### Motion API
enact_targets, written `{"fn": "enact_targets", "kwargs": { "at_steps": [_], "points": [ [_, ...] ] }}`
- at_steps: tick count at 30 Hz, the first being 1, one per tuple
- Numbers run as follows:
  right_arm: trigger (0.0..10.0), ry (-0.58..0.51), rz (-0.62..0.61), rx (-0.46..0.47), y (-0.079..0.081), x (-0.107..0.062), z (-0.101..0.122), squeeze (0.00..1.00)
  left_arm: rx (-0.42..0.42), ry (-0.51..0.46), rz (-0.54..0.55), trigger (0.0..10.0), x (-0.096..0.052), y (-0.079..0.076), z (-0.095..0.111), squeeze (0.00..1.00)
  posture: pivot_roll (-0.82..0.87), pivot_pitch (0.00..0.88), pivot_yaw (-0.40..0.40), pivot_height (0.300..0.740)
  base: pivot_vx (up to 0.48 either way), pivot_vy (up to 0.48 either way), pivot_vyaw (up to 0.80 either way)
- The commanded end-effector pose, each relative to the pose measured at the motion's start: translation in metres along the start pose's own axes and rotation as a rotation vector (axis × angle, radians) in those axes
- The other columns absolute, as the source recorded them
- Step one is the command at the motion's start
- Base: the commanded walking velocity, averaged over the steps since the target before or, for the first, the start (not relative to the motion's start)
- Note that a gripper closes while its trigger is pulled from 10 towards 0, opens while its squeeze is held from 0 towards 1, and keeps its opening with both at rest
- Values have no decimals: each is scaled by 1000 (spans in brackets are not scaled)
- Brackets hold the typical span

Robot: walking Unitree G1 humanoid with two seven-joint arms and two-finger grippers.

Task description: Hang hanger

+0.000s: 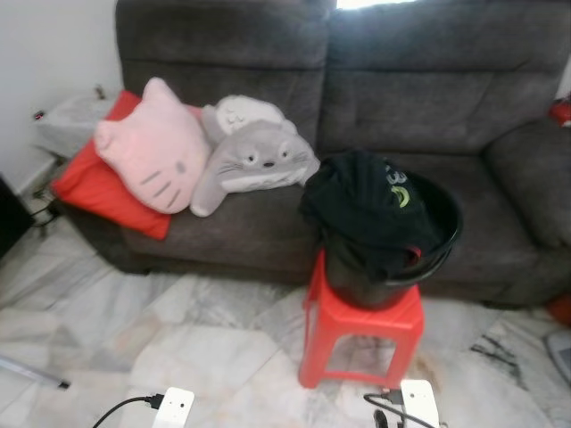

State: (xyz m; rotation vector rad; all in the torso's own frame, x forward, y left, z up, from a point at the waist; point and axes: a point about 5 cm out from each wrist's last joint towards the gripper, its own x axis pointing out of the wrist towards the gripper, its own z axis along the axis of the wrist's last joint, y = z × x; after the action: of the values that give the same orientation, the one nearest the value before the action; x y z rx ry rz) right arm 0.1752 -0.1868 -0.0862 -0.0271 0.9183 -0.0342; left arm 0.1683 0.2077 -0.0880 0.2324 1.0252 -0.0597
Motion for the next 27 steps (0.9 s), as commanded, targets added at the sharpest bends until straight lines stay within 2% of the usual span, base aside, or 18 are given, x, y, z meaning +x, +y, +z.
{"fn": "enact_targets", "kwargs": {
  "at_steps": [1,5,27],
  "points": [
    [10000,23,9,2,3,-2,-8,0,1,30,10,10000,-1,2,-7,0,-121,0,10,727,0,0,-650],
    [10000,20,10,4,3,-2,-8,0,4,29,11,10000,-1,2,-7,0,-121,0,10,727,0,0,-642],
    [10000,7,14,0,3,-2,-7,0,13,23,17,10000,-1,2,-7,0,-120,0,10,727,0,0,0]
  ]
}}
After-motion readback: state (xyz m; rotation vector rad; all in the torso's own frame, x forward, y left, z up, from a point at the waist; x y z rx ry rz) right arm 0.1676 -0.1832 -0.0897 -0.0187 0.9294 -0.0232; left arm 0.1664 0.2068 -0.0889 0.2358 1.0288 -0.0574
